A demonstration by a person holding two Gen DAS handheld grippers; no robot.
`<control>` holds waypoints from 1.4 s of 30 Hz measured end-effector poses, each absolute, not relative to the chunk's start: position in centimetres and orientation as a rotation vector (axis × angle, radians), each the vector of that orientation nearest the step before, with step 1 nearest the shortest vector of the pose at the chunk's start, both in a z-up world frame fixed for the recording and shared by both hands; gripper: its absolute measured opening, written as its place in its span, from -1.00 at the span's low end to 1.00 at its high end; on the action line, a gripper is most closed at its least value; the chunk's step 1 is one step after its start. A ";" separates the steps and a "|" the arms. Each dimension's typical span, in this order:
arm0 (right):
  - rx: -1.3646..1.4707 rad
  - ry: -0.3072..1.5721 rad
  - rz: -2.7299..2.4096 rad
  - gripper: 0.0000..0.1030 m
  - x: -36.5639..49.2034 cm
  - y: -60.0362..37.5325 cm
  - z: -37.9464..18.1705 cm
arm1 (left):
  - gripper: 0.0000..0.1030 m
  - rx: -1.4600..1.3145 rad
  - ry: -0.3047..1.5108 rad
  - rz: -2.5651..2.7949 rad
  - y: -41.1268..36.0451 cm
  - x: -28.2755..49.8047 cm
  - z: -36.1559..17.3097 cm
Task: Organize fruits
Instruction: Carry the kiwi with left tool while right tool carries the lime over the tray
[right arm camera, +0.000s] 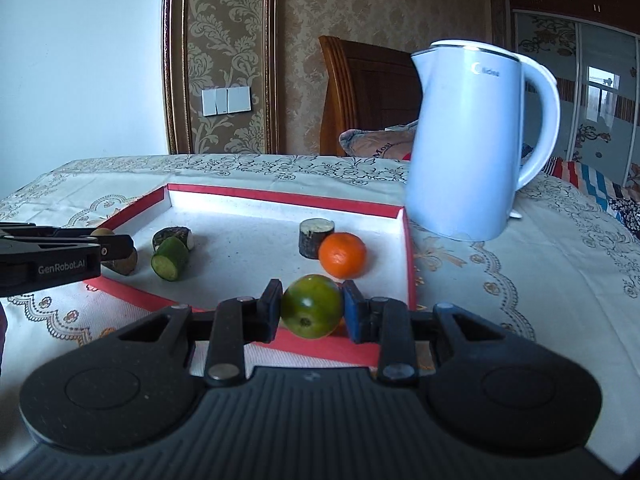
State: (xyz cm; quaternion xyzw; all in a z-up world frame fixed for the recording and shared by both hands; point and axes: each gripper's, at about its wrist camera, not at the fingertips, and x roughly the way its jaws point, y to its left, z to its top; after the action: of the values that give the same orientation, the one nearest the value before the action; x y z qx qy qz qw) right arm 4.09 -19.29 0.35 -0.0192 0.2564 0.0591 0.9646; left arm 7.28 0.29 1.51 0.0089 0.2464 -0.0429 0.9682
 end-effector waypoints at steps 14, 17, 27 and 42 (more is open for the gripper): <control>0.011 0.561 0.087 -0.41 7.8 -18.1 -0.5 | -0.42 0.023 0.523 -0.076 0.7 8.5 0.5; 0.020 0.556 0.100 -0.41 8.0 -18.0 -0.4 | -0.42 -0.007 0.517 -0.083 1.5 8.3 0.7; -0.008 0.566 0.129 -0.41 8.5 -16.6 -0.7 | -0.42 0.005 0.529 -0.083 1.6 8.0 0.5; -0.027 0.594 0.129 -0.41 9.3 -15.9 -1.5 | -0.42 0.043 0.556 -0.106 0.3 9.6 -0.3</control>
State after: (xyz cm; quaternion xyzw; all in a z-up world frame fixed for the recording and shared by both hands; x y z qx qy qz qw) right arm 9.31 -15.93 -1.54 -0.0131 0.2924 0.0634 0.9541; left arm 9.55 0.34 -0.26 0.0211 0.2743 -0.0521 0.9600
